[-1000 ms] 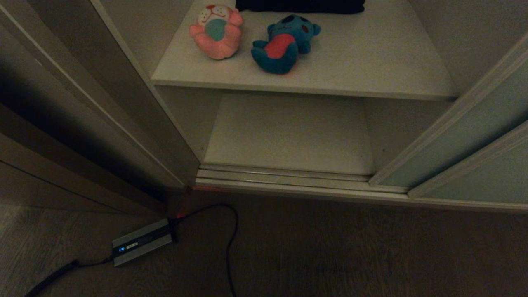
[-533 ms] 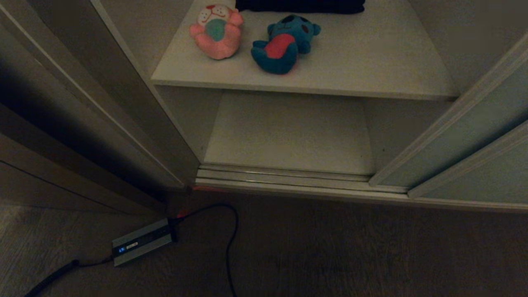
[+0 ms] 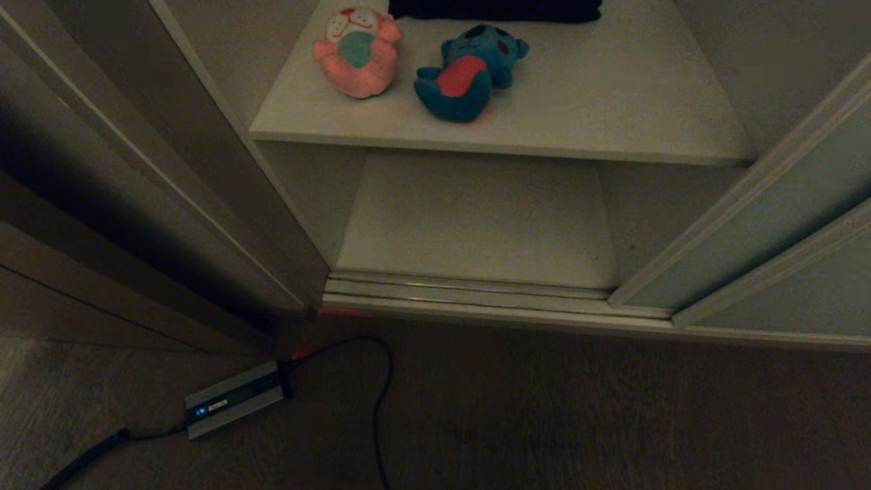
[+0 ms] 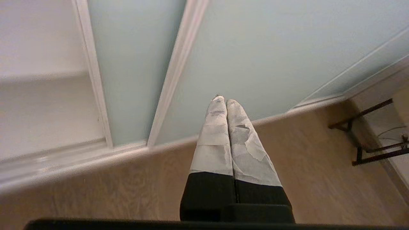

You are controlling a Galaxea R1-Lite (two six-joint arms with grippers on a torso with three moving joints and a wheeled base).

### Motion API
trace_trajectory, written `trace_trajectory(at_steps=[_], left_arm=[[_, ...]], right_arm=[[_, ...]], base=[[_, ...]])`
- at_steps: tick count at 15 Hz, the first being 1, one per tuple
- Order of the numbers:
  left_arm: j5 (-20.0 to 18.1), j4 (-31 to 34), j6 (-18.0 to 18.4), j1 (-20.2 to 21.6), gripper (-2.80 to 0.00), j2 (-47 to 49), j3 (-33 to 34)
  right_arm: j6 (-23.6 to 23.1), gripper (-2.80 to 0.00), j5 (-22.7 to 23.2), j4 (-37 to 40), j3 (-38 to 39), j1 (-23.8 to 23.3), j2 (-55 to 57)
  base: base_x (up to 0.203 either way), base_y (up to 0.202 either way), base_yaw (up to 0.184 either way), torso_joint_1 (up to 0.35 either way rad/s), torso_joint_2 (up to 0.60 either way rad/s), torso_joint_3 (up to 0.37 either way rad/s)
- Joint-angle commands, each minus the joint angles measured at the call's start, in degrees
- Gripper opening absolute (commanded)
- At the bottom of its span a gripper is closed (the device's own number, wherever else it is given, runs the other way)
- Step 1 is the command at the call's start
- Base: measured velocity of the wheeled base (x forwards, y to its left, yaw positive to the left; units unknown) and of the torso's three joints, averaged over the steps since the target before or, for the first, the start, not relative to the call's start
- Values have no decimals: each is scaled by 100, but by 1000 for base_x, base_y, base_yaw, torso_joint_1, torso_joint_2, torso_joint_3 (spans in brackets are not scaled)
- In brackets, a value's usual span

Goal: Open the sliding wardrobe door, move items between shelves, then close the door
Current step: Close the door

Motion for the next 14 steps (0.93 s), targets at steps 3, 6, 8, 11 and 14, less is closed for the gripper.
trace_trajectory(at_steps=[3,6,8,11,14], left_arm=[[-1,-2,-2,0,-280,13,1],[-1,-2,-2,0,-280,13,1],[-1,-2,-2,0,-280,13,1],[-1,-2,-2,0,-280,13,1],[-1,-2,-2,0,-280,13,1]], right_arm=[[-17,-280,-1513,9,-487,804,-102],[-76,-280,-2616,8,-940,1647,252],[-260,-280,-3213,7,-1510,2161,645],[-431,-280,-4080,79,-2183,2854,1164],[-681,-280,-4277,-122,-2252,3024,1222]], base=[[0,0,0,0,0,0],[0,0,0,0,0,0],[0,0,0,0,0,0],[0,0,0,0,0,0],[0,0,0,0,0,0]])
